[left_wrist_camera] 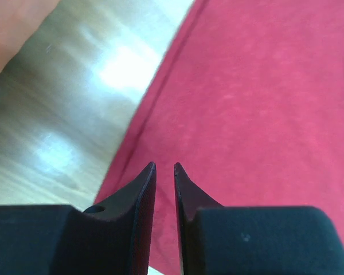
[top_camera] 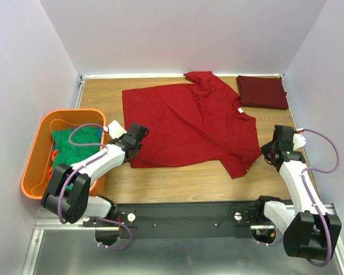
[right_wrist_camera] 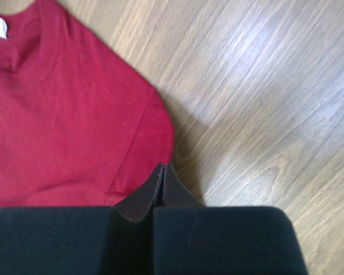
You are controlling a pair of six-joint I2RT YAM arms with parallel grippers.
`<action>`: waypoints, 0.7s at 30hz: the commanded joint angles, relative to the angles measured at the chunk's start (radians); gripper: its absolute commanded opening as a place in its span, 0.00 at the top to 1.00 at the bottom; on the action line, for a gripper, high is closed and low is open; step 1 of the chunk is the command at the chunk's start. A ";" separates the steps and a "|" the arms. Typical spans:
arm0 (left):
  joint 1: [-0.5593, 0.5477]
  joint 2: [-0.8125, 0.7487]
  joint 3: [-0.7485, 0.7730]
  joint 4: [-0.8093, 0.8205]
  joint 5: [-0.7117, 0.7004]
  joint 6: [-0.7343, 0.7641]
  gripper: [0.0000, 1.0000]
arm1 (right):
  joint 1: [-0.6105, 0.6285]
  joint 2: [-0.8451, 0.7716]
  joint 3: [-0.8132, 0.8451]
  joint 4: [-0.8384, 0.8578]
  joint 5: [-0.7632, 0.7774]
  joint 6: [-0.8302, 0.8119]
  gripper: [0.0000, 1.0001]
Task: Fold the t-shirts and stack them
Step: Flatten the tshirt out
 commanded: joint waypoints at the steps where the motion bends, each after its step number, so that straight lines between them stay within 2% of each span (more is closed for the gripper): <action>1: -0.007 0.045 0.036 -0.081 -0.033 -0.099 0.74 | -0.005 0.014 -0.009 0.011 -0.067 -0.003 0.99; 7: -0.026 0.108 0.101 -0.161 -0.019 -0.133 0.73 | -0.005 0.018 -0.041 0.055 -0.120 0.000 0.99; 13: -0.054 0.105 0.073 -0.173 0.010 -0.145 0.67 | -0.005 0.037 -0.058 0.084 -0.137 -0.006 0.99; 21: -0.109 0.082 0.040 -0.179 0.043 -0.159 0.67 | -0.005 0.043 -0.073 0.111 -0.165 -0.011 0.99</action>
